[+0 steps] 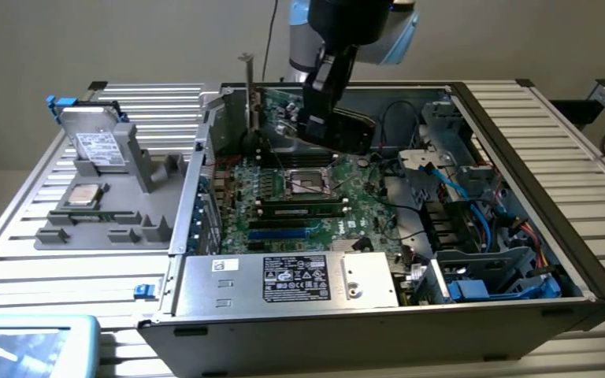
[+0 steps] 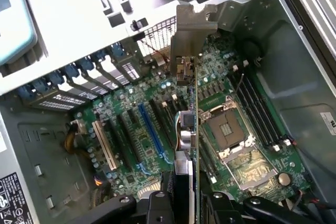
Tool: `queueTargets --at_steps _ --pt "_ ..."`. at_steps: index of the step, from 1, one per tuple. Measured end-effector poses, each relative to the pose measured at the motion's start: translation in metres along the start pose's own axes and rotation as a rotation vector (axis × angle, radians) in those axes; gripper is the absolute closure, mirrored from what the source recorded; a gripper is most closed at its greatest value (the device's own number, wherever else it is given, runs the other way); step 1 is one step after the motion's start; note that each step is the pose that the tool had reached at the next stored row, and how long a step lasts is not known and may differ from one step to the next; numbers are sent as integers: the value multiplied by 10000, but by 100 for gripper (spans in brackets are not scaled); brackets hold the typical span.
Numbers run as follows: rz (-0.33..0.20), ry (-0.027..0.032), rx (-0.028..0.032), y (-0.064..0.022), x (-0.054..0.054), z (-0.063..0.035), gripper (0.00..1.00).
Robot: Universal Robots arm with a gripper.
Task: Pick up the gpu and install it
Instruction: 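Insert the gpu into the slot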
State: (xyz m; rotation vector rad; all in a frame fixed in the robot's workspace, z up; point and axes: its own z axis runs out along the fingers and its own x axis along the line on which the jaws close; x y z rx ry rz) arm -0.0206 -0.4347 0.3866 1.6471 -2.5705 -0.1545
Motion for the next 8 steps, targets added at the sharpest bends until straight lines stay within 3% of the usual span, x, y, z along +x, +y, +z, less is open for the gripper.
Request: queueTargets --at_steps 8 --pt "-1437 181 40 0 0 0 71"
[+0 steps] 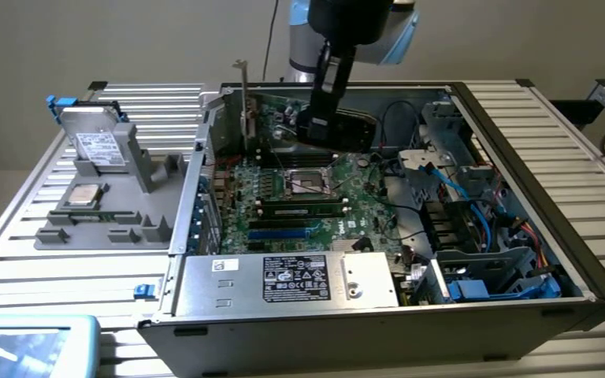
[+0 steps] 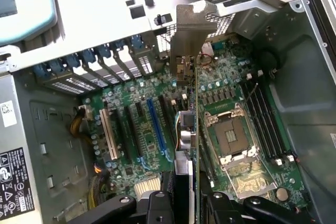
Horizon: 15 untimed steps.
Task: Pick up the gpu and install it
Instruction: 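Insert the gpu into the slot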
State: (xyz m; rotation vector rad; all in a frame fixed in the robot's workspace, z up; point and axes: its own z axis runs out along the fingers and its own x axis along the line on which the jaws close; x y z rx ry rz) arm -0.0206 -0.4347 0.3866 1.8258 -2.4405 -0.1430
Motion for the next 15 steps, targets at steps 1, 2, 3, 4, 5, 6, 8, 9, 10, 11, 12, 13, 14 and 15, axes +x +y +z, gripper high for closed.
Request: queueTargets --at_steps 1,2,3,4,5,6,8,9,10,11,12,13,14,15 --pt "-179 22 5 0 0 0 71" --pt "-356 45 9 0 0 0 71" --pt "-535 69 13 0 0 0 71" --pt "-714 91 17 0 0 0 71" --pt "-897 114 22 0 0 0 71" --pt "-1077 137 27 0 0 0 71" --pt "-1448 184 41 0 0 0 71" --pt "-1628 205 48 0 0 0 71" --pt "-1805 228 54 0 0 0 71" --pt "-1984 250 61 0 0 0 71" --pt "-2161 273 66 0 0 0 71" --pt "-2346 296 74 0 0 0 71" --pt "-2479 312 77 0 0 0 71" --pt "-2494 315 77 0 1 0 71"
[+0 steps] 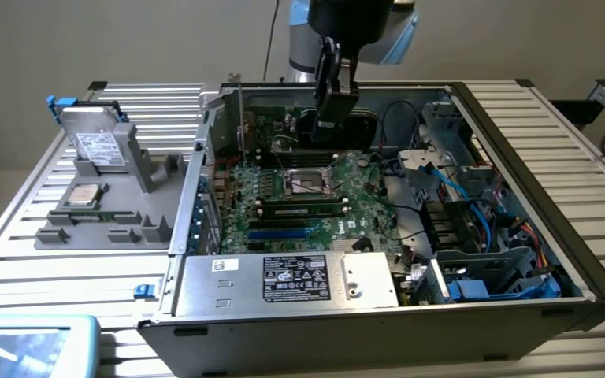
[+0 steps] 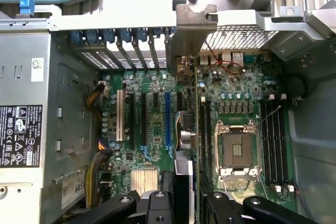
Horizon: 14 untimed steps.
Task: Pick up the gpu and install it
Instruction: 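Insert the gpu into the slot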
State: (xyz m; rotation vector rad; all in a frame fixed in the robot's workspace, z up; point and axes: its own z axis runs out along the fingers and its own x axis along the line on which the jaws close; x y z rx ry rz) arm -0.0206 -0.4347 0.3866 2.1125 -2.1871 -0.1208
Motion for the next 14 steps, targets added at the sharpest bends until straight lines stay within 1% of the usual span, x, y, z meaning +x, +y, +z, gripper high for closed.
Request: queueTargets --at_steps 4,5,6,7,8,9,10,13,14 --pt "0 2 0 0 -1 0 71" --pt "1 15 2 0 -2 0 71" --pt "7 55 3 0 -2 0 71" --pt "18 131 13 1 -2 1 71" --pt "31 228 54 1 -3 3 71" --pt "44 338 106 0 -7 4 71" --pt "57 428 148 0 -11 7 71" --pt "83 645 206 -1 -31 22 71" --pt "88 690 212 -2 -35 33 71"
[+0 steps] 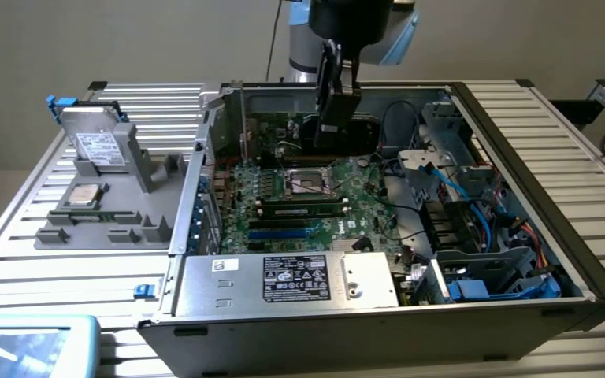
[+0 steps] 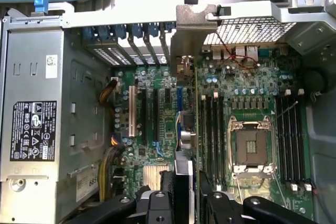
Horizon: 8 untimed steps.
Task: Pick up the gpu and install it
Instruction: 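Insert the gpu into the slot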
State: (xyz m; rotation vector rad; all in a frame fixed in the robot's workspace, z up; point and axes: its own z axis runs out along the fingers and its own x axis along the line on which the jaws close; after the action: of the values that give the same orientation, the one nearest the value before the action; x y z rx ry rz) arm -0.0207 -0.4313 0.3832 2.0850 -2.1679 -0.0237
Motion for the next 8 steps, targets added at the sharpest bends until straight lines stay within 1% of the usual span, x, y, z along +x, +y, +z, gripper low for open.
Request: queueTargets --at_steps 1,2,6,7,8 --pt "1 21 1 -2 -4 16 71" --pt "0 29 4 -4 -5 32 71" --pt "-4 31 20 -10 -11 103 71" --pt "-1 29 54 -10 -13 116 71" --pt "0 30 104 -10 -13 124 71"
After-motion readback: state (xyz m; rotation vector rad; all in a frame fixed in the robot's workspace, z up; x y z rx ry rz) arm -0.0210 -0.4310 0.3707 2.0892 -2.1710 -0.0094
